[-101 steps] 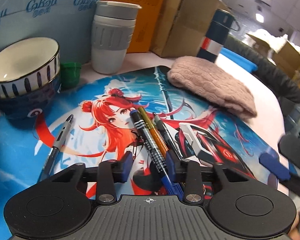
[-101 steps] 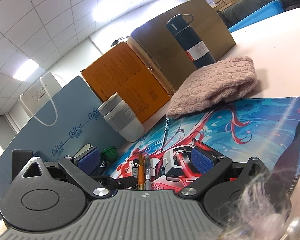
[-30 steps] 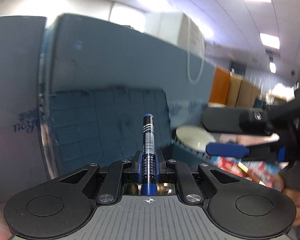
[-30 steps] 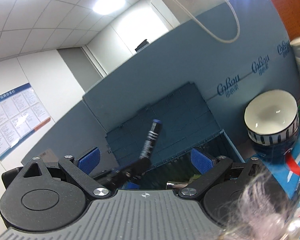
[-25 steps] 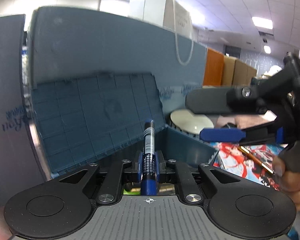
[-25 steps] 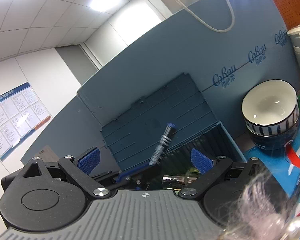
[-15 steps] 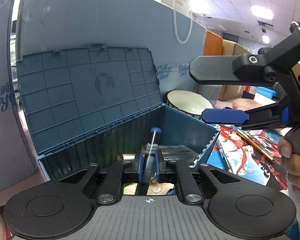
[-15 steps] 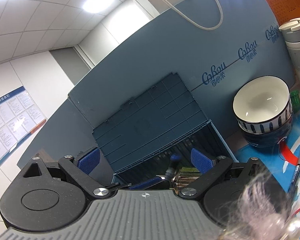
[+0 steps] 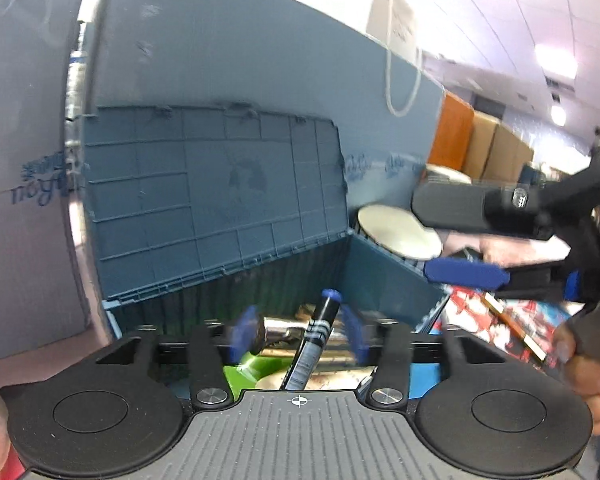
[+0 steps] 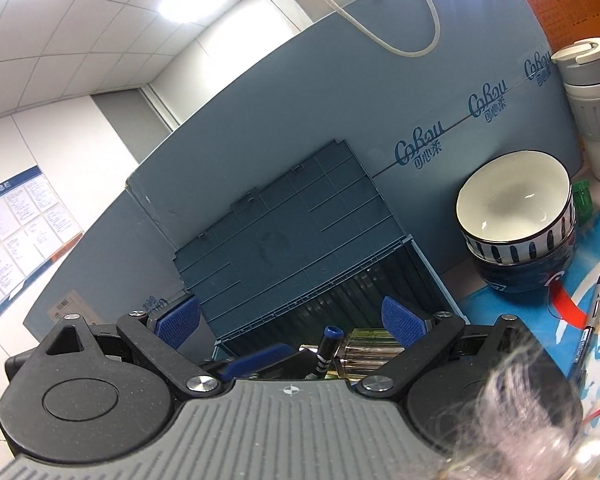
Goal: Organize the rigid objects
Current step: 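Carry the black marker with the left tool into the blue box and release, then move the right tool to the mat and grasp the orange-gold pen, then carry the orange-gold pen with the right tool into the blue box and release, then move the left tool back over the mat toward the black pen, then lower the left tool and grasp the black pen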
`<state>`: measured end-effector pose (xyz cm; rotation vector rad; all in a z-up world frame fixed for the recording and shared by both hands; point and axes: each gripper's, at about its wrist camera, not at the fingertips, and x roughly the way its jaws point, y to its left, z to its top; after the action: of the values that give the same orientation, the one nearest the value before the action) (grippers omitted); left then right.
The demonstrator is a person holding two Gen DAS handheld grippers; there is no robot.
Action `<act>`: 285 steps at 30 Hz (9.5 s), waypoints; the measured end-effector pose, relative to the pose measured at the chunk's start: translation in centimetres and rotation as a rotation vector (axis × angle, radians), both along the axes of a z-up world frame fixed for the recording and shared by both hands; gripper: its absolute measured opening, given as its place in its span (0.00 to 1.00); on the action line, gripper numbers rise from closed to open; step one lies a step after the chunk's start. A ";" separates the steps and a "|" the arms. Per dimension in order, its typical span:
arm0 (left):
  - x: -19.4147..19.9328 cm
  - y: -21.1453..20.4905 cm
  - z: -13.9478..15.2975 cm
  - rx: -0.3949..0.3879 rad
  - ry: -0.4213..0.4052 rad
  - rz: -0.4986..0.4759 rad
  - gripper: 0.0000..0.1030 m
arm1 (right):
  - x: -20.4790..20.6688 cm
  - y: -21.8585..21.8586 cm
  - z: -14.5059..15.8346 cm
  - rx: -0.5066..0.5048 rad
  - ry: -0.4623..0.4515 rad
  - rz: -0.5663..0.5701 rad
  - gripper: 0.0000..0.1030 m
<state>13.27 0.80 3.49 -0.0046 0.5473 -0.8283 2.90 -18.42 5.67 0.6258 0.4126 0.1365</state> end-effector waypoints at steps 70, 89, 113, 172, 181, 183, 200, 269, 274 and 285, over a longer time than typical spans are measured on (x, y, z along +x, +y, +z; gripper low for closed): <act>-5.0 -3.8 1.1 -0.224 0.259 -0.045 0.96 | -5.9 -12.3 -7.9 -0.529 0.454 -0.444 0.39; -5.4 -3.0 1.8 -0.265 0.247 -0.073 0.96 | -7.8 -9.4 -4.9 -0.373 0.313 -0.315 0.09; -4.5 3.1 4.0 -0.318 0.155 0.070 0.98 | -9.9 -5.3 0.6 -0.101 0.005 -0.071 0.09; -0.3 8.8 1.8 -0.363 0.230 0.292 0.99 | 1.0 10.2 -2.6 -1.136 -0.276 0.600 0.10; -0.3 8.6 1.8 -0.357 0.230 0.291 0.99 | 0.8 9.7 -2.3 -1.109 -0.278 0.596 0.10; -0.2 8.6 1.8 -0.355 0.231 0.292 0.99 | 0.7 9.6 -2.2 -1.103 -0.281 0.583 0.13; -0.6 8.4 2.2 -0.384 0.205 0.269 0.99 | -2.3 6.0 0.4 -0.838 -0.400 0.317 0.87; -8.8 -23.6 -4.8 0.363 -0.140 -0.065 0.37 | -16.1 -13.8 -4.1 0.150 -0.310 -0.431 1.00; -7.2 -24.3 -5.9 0.345 -0.034 -0.047 0.37 | -16.3 -14.0 -4.3 0.165 -0.306 -0.438 1.00; -6.2 -23.8 -6.1 0.299 0.031 -0.095 0.32 | -16.1 -14.1 -4.6 0.191 -0.303 -0.412 1.00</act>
<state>7.04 -23.02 -2.60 0.2851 0.7008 -0.8329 -13.22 -32.47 1.12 0.8514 -0.0277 -0.1237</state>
